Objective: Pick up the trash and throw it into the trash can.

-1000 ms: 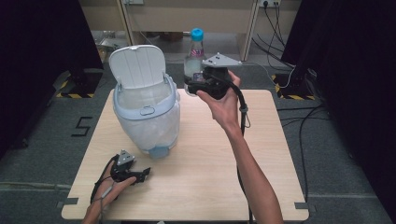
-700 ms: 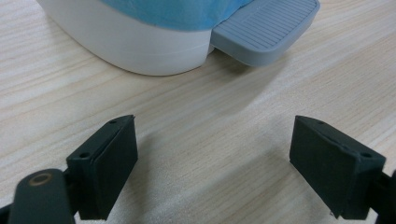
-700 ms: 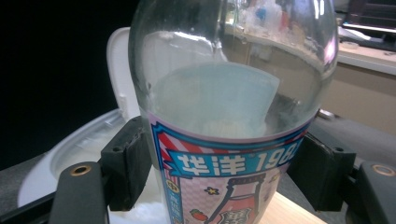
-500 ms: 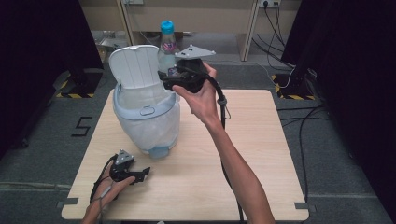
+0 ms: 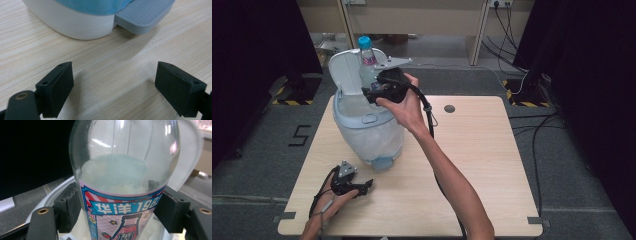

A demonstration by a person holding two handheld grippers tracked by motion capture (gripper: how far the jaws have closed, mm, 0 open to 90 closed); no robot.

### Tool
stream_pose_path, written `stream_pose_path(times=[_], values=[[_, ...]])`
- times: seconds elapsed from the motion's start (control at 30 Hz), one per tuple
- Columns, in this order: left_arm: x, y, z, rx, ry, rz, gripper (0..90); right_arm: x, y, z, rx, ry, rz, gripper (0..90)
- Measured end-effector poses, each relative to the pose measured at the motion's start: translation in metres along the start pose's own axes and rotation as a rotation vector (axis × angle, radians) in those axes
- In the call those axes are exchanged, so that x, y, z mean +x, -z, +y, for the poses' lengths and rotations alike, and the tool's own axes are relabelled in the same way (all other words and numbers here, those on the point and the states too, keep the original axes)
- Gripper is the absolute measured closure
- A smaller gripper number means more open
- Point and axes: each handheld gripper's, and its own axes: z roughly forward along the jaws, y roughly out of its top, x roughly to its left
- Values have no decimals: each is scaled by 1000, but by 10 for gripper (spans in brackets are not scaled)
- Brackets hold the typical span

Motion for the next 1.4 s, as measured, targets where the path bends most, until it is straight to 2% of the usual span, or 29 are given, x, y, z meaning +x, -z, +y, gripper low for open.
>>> stream_pose_path(times=[0.17,0.37,0.4,0.47,0.5,0.57,0.7,0.87,0.97,1.1,1.4], values=[[0,0,0,-1,1,0,143,0,-15,-8,44,-18,19,284],[0,0,0,-1,2,0,143,1,-17,-9,39,-17,49,279],[0,0,0,-2,3,0,143,1,-15,-9,7,-12,57,295],[0,0,0,-2,3,0,143,2,-7,-4,-47,-56,79,292],[0,0,0,-1,4,-2,142,1,-2,-2,-68,-48,80,292],[0,0,0,-3,8,0,144,2,7,3,-71,-15,62,297],[0,0,0,-1,7,3,142,-6,17,0,-76,-4,49,337],[0,0,0,-1,7,5,139,-24,24,-11,-73,-12,29,413],[0,0,0,-1,7,4,140,-29,27,-14,-74,-12,22,447],[0,0,0,-1,8,4,140,-38,32,-16,-87,4,-13,572],[0,0,0,0,10,5,139,-58,35,-17,-100,4,-74,747]])
